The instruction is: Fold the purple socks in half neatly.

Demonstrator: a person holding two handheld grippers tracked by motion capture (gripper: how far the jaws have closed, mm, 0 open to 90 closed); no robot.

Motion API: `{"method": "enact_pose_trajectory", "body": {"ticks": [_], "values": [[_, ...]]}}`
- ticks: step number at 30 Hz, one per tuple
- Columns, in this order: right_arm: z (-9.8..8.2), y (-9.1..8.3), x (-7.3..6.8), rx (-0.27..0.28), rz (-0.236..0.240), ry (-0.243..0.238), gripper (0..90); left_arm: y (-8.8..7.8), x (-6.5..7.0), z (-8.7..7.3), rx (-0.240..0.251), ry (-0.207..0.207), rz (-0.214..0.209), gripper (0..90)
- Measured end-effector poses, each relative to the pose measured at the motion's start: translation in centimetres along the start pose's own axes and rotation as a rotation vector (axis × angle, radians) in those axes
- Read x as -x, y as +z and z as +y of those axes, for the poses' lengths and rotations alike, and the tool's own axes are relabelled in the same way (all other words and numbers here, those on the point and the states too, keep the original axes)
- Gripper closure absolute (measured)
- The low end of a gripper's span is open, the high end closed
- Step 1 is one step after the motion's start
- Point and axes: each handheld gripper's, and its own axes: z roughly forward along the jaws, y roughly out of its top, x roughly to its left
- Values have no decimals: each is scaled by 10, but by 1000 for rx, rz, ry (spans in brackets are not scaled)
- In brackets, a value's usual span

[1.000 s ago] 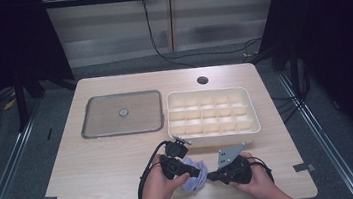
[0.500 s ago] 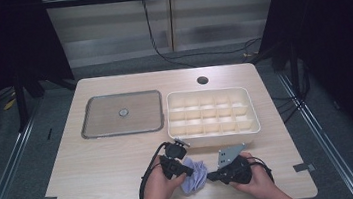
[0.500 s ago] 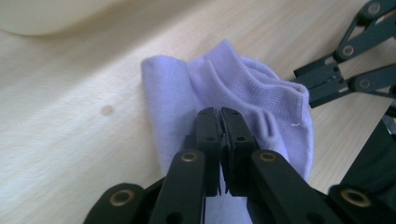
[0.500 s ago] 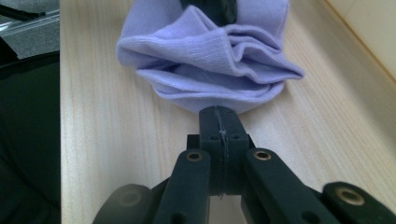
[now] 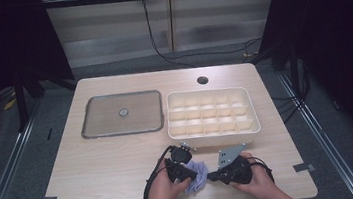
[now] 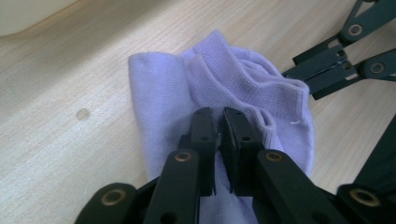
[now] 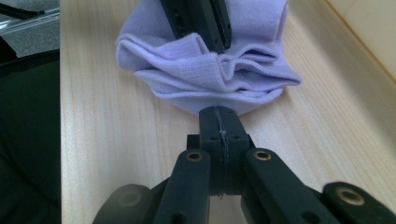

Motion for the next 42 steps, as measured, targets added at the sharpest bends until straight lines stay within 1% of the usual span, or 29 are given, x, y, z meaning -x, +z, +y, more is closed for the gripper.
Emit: {"method": "enact_pose_trajectory", "body": {"ticks": [3, 5, 7, 10, 13, 15, 17, 18, 23, 26, 27, 30, 35, 39, 42], "values": [[0, 0, 0, 1, 3, 4, 900, -6, 2, 2, 27, -2, -12, 811], [0, 0, 0, 1, 4, 3, 900, -10, 0, 5, 42, -2, -2, 811], [0, 0, 0, 1, 5, 2, 900, -11, -3, 7, 50, -14, 11, 812], [0, 0, 0, 1, 4, 2, 900, -5, -8, 7, 32, -21, 18, 818], [0, 0, 0, 0, 5, 3, 900, 2, -7, 5, 26, -21, 15, 820], [-1, 0, 0, 1, 5, 2, 900, 3, -6, 5, 22, -11, 17, 822], [-1, 0, 0, 2, 4, 2, 900, 4, -5, 5, 24, -9, 19, 821], [-1, 0, 0, 1, 4, 2, 900, 3, -5, 5, 14, 4, 16, 818], [-1, 0, 1, 4, 3, 2, 900, 2, -2, 5, 16, 19, 6, 757], [-1, 0, 0, 4, 3, 4, 900, -2, -1, 5, 22, 20, -4, 711], [-1, 0, 0, 5, 2, 4, 900, -4, -1, 6, 27, 14, -4, 704], [-1, 0, 1, 5, 3, 4, 900, -8, -2, 7, 33, 16, -6, 688], [-1, 0, 0, 5, 4, 4, 900, -15, -5, 8, 43, 14, 5, 652], [-1, 0, 1, 6, 3, 4, 900, -19, -7, 8, 60, -2, 9, 632], [-1, 0, 0, 4, 4, 4, 900, -22, -10, 8, 59, -8, 13, 614]]}}
